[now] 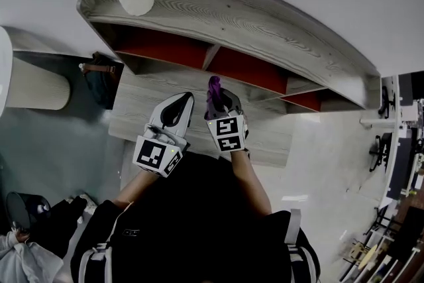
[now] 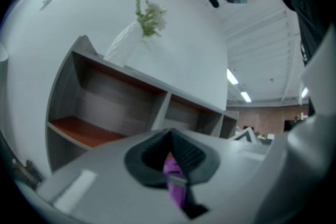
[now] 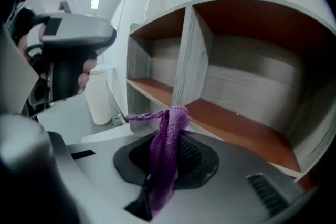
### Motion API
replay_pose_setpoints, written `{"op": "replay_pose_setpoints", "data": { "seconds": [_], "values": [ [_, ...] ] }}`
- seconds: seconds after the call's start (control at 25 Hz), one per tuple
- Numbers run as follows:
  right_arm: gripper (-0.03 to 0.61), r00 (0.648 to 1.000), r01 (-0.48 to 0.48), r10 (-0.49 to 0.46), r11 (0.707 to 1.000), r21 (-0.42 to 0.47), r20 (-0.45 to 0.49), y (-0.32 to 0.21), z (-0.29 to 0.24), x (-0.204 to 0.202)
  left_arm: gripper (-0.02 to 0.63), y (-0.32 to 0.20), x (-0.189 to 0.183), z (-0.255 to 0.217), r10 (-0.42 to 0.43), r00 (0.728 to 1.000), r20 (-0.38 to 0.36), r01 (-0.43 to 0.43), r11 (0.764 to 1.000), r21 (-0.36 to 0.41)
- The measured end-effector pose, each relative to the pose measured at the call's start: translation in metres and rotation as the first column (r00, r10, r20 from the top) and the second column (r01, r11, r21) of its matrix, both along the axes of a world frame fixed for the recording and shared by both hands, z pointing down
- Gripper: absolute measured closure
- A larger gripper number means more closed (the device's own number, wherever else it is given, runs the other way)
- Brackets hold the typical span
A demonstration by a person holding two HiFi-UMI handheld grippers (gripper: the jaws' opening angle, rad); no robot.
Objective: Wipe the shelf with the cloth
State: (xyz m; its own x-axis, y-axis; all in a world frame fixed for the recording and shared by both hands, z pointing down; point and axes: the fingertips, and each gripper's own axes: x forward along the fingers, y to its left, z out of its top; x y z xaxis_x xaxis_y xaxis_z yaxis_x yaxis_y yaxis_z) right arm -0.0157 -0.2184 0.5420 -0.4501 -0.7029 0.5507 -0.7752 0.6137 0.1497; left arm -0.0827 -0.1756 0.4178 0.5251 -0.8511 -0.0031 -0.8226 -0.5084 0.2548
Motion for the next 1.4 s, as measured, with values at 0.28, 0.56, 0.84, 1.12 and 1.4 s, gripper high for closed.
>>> {"op": "replay_pose_setpoints", "data": {
  "seconds": [0.28, 0.56, 0.84, 1.12, 1.4],
  "values": [
    [0.528, 0.972, -0.182, 0.159, 0.976, 0.124, 0.174, -0.010, -0.053, 0.050, 0.609, -0.004, 0.031, -0.007, 0.076, 0.997, -0.001, -0.076, 0.997, 0.015],
    [0.529, 0.923, -0.359, 0.326, 0.920, 0.155, 0.202, -0.013, -0.068, 0.110, 0.609, -0.008, 0.061, -0.010, 0.160, 0.987, -0.002, -0.160, 0.987, 0.016],
    [0.528, 0.838, -0.538, 0.510, 0.830, 0.143, 0.194, -0.025, -0.066, 0.175, 0.609, -0.010, 0.087, -0.014, 0.236, 0.972, -0.001, -0.236, 0.971, 0.024],
    [0.529, 0.764, -0.644, 0.619, 0.750, 0.150, 0.183, -0.041, -0.064, 0.218, 0.609, -0.019, 0.102, -0.014, 0.281, 0.960, 0.002, -0.281, 0.960, 0.019],
    [0.529, 0.745, -0.667, 0.654, 0.729, 0.152, 0.130, -0.059, -0.058, 0.228, 0.609, -0.029, 0.115, -0.012, 0.314, 0.949, 0.002, -0.314, 0.949, 0.012]
  ]
}}
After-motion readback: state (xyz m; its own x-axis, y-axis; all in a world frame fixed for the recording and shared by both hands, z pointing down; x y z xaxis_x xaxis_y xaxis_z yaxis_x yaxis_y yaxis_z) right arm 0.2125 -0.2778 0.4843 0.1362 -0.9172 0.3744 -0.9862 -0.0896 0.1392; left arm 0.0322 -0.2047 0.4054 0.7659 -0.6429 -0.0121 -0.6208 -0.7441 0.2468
